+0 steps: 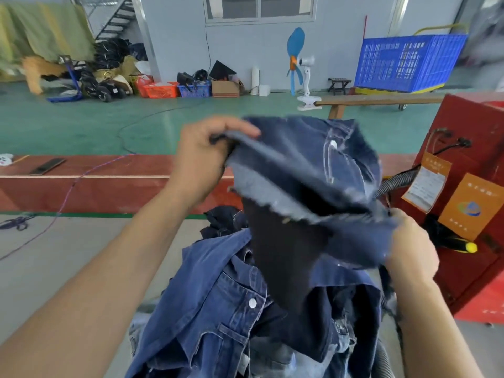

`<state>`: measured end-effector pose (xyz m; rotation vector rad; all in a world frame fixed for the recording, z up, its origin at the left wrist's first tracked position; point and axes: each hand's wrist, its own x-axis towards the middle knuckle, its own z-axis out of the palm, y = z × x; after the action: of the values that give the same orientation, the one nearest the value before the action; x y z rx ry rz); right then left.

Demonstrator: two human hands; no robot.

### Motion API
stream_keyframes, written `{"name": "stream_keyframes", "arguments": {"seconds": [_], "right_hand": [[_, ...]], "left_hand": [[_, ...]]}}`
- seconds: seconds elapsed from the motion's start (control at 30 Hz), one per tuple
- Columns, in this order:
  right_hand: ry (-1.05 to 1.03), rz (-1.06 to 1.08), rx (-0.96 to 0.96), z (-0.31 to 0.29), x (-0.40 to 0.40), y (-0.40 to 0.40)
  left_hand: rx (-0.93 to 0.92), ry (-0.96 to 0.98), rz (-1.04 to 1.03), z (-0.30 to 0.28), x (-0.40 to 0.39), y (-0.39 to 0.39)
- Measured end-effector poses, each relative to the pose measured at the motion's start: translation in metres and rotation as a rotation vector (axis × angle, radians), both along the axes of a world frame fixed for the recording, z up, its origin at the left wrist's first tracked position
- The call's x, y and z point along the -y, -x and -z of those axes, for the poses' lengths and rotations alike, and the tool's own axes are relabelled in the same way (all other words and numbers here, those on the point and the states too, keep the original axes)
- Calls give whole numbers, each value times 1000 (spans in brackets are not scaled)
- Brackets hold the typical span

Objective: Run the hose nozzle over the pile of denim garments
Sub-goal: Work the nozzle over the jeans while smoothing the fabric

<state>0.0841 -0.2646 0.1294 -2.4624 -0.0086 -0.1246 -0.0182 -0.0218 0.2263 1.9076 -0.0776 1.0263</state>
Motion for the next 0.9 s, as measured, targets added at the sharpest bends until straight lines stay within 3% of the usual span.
{"name": "stream_keyframes", "arguments": {"seconds": [0.13, 0.23, 0.3, 0.37, 0.47, 0.57, 0.63, 0.77, 0.83, 0.9], "right_hand": [[28, 77, 5, 1, 8, 0], [71, 79, 8, 2, 11, 1], [102, 63, 26, 1, 11, 0], [126, 29, 46, 0, 6, 2], [144, -74, 65, -3, -6, 12], [124, -228, 93, -5, -22, 35], [131, -327, 117, -2, -31, 53], [211, -514, 99, 16, -44, 83], [280, -597, 53, 30, -50, 92], [353, -667, -4, 44, -56, 96]], "left_hand": [[-384, -84, -137, 102, -41, -1], [-978, -320, -40, 188, -65, 17], [-1226, -431, 27, 226, -70, 35], [-1140, -423, -115, 243, -65, 48], [-802, -319, -360, 251, -46, 62], [-587, -204, -411, 253, -25, 71], [-604, -225, -325, 256, -13, 76], [-960, -297, -160, 279, -7, 86], [-921, -156, -151, 283, -5, 92], [-754, -12, -237, 283, -2, 94]]}}
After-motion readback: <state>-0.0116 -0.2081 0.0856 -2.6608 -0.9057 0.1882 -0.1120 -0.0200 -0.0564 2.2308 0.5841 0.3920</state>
